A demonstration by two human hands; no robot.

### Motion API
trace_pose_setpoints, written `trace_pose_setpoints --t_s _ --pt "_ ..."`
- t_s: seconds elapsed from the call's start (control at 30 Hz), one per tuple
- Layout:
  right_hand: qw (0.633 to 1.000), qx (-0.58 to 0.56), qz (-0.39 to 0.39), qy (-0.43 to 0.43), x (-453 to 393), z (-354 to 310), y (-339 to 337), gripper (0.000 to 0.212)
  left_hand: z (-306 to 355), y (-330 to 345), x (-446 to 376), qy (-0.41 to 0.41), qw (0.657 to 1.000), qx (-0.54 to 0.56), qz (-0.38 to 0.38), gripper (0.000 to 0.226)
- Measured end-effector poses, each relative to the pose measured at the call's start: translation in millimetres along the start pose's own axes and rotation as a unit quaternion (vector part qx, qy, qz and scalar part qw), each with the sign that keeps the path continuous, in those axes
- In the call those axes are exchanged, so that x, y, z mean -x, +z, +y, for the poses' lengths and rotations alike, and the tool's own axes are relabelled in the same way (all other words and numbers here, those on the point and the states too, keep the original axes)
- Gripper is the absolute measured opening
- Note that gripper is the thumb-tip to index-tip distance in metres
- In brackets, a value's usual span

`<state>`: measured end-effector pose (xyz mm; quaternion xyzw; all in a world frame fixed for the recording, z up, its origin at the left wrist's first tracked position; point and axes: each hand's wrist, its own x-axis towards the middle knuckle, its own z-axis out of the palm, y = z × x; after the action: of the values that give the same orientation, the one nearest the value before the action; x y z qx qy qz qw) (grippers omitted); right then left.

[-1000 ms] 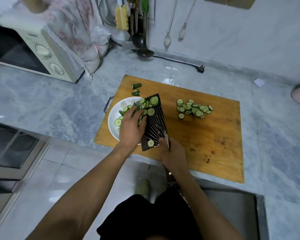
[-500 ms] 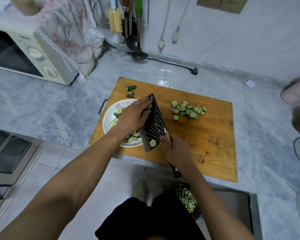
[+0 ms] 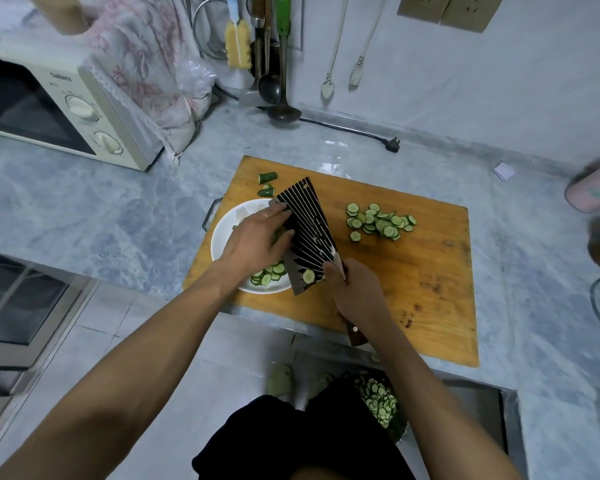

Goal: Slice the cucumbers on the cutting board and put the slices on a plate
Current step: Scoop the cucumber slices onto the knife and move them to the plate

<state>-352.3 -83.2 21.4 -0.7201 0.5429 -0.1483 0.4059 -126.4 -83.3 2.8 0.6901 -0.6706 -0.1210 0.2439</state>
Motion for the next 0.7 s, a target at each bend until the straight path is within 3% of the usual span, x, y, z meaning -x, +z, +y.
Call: trace_pose_setpoints --t_s 0.2,0.3,0.43,0.5,0.7 --pt "1.000 0.004 0.017 0.008 -4.1 1.2 0.4 0.039 -7.1 -1.3 13.2 -0.033 0.997 -0.035 0.055 0.033" --pt "1.000 0.002 0.021 0.015 -6.1 -1.6 2.1 0.039 8.6 -2.8 32.3 0.076 0.992 0.004 0.099 0.025" --pt "0.999 -0.015 0.026 0.018 -9.1 -9.1 7.3 0.036 22.1 16.3 46.5 0.226 0.971 0.019 0.075 0.023" --pt "0.999 -0.019 0.027 0.025 -10.0 -13.6 7.3 0.035 16.2 20.3 46.6 0.214 0.973 0.013 0.078 0.023" --pt "0.999 -0.017 0.033 0.024 -13.2 -10.1 0.1 0.037 -14.4 10.4 51.0 0.067 0.994 -0.038 0.082 0.020"
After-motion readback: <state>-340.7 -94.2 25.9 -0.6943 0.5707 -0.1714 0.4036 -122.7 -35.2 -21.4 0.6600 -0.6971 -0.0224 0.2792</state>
